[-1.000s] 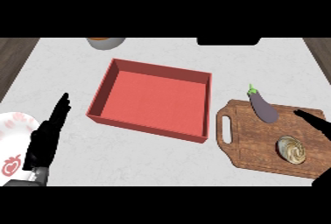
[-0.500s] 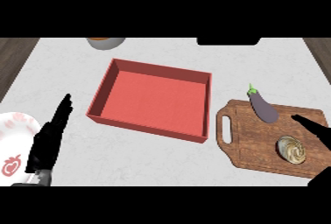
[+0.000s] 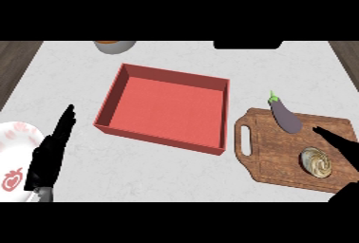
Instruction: Pick the cupcake from the cutting board and place it in the cardboard box
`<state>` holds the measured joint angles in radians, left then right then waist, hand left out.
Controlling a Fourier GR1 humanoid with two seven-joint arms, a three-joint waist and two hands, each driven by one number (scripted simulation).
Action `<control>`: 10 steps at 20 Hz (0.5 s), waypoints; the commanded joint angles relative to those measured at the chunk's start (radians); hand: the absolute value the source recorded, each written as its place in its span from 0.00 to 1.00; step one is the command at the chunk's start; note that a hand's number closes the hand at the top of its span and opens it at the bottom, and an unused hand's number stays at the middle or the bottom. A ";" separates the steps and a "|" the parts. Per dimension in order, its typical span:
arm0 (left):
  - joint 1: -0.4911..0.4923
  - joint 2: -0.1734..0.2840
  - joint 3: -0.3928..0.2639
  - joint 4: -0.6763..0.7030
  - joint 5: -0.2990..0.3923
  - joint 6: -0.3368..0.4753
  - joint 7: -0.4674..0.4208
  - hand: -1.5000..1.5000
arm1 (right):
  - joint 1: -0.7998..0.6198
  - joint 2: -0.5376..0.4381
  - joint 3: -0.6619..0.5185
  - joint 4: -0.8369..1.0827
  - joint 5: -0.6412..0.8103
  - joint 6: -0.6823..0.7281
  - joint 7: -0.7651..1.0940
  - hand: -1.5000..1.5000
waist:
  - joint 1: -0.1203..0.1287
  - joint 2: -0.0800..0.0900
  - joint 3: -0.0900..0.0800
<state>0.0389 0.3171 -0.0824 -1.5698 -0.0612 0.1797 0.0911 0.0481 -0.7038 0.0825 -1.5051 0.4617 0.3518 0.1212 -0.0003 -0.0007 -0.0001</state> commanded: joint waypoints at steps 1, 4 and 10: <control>-0.028 -0.023 0.028 0.045 -0.022 -0.034 -0.026 0.50 | -0.018 0.057 -0.031 0.084 0.076 -0.014 -0.076 0.00 | 0.000 0.001 0.000; -0.050 -0.056 0.035 0.065 -0.053 -0.032 -0.030 0.50 | -0.052 0.079 -0.065 0.045 0.080 0.061 -0.015 0.00 | 0.000 0.001 0.000; -0.058 -0.022 0.118 0.082 -0.016 -0.113 -0.046 0.50 | -0.033 0.132 -0.065 0.086 0.163 0.036 -0.063 0.00 | 0.000 0.001 0.000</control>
<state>0.0050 0.2743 -0.0262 -1.5496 -0.1051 0.1273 0.0952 0.0167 -0.5988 0.0303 -1.4256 0.5874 0.3759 0.0623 0.0000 -0.0003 0.0001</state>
